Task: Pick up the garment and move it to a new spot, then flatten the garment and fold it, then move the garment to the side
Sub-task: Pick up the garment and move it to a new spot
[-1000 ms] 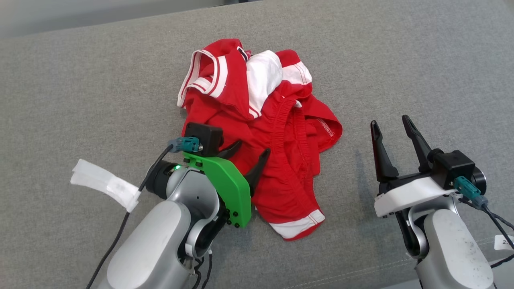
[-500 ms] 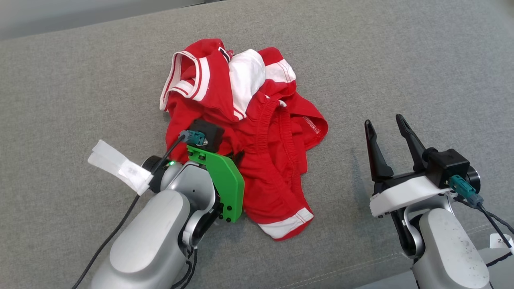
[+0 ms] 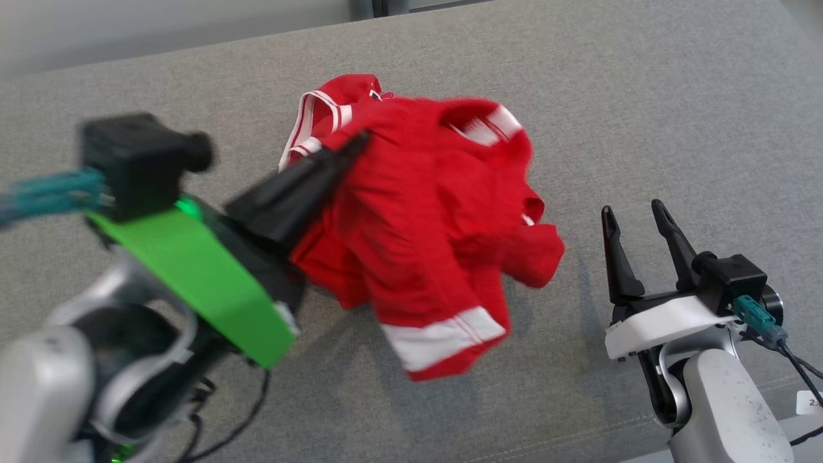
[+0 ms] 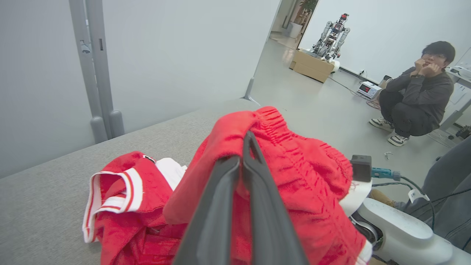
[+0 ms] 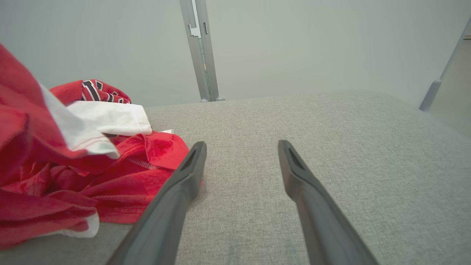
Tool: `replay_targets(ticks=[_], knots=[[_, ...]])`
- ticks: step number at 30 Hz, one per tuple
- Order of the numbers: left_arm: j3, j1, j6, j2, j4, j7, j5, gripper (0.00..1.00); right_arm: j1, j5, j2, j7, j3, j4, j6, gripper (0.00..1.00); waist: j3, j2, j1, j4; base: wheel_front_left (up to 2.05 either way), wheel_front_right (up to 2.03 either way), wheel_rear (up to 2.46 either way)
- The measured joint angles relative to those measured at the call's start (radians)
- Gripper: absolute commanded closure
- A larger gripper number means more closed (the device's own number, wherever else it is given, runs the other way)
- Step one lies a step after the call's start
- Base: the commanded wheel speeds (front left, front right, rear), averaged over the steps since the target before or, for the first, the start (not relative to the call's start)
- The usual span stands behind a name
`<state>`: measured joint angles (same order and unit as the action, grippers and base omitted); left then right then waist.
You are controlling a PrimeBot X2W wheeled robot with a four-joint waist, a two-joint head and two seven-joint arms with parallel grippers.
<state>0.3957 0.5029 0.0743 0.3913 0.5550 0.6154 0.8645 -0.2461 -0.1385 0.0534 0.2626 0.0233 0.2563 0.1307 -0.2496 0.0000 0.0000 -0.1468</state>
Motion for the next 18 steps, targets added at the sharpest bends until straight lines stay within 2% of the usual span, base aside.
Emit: replay_targets(ticks=[4,5,8,12,15,17,18], knots=[[-0.179,0.031,0.06,0.064,0.038,0.077,0.151,1.0,-0.003,0.0,-0.001,0.0,0.012,0.001,0.0,0.0,0.004,0.0,0.0,0.013,0.0,0.0,0.0],[-0.179,0.031,0.06,0.064,0.038,0.077,0.151,1.0,-0.003,0.0,-0.001,0.0,0.012,0.001,0.0,0.0,0.004,0.0,0.0,0.013,0.0,0.0,0.0],[-0.301,0.066,0.09,0.138,0.02,0.108,0.184,1.0,-0.005,-0.002,-0.002,0.0,0.015,-0.001,0.0,0.0,-0.001,0.0,0.0,0.016,0.0,0.0,0.0],[-0.433,0.079,0.102,0.337,-0.145,0.122,0.04,1.0,-0.01,-0.011,-0.002,0.0,0.018,-0.004,0.0,0.0,-0.017,0.0,0.0,0.019,0.0,0.0,0.0],[-0.495,0.071,0.093,0.425,-0.33,0.092,-0.036,1.0,-0.027,-0.013,-0.003,0.0,0.023,-0.005,0.0,0.0,-0.035,0.0,0.0,0.017,0.0,0.0,0.0],[-0.531,0.071,0.079,0.45,-0.449,0.044,-0.058,1.0,-0.034,-0.013,-0.002,0.0,0.025,-0.005,0.0,0.0,-0.049,0.0,0.0,0.015,0.0,0.0,0.0],[-0.539,0.072,0.057,0.464,-0.511,0.01,-0.071,1.0,-0.04,-0.013,-0.003,0.0,0.028,-0.005,0.0,0.0,-0.057,0.0,0.0,0.013,0.0,0.0,0.0]])
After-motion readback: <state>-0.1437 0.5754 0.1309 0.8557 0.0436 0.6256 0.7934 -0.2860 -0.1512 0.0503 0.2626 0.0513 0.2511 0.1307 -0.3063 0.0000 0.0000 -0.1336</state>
